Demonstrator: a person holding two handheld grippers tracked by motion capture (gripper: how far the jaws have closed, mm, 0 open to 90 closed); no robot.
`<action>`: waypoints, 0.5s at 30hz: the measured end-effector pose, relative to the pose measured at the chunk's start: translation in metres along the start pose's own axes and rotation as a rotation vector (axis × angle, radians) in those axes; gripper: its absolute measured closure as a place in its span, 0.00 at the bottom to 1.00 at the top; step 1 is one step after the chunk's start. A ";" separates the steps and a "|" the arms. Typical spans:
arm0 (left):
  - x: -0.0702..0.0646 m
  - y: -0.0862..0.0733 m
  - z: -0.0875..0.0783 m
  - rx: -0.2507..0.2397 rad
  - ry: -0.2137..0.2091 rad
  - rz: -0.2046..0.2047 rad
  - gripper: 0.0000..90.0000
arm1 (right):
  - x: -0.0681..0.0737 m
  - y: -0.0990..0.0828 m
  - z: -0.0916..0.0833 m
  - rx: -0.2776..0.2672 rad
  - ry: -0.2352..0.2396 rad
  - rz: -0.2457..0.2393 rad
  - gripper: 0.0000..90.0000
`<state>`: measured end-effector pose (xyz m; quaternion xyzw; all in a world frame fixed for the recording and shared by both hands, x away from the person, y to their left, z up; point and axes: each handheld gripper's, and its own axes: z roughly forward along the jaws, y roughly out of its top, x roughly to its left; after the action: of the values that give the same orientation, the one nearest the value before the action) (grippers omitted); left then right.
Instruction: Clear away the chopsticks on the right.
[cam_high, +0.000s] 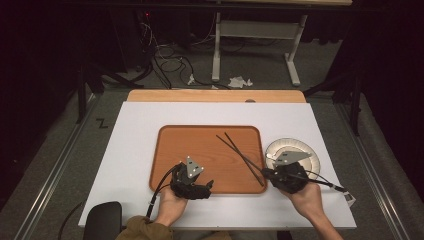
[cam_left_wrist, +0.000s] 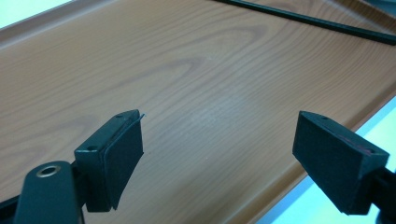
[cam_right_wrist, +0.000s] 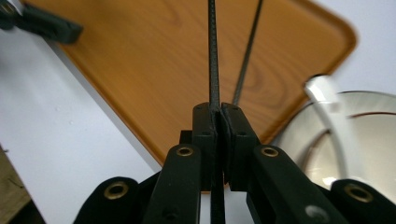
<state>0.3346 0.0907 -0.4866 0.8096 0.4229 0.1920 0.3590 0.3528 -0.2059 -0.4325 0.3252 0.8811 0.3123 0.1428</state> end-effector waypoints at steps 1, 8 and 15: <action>0.000 0.000 0.000 -0.001 -0.002 0.000 0.18 | 0.003 0.000 0.006 0.014 -0.001 0.005 0.96; -0.001 0.001 0.001 0.002 -0.005 0.004 0.18 | 0.006 0.004 0.039 0.067 -0.032 0.038 0.96; 0.000 0.000 0.001 0.001 -0.003 0.005 0.18 | 0.007 0.006 0.064 0.133 -0.050 0.042 0.95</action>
<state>0.3350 0.0900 -0.4867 0.8110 0.4205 0.1914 0.3589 0.3797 -0.1689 -0.4781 0.3602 0.8890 0.2476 0.1363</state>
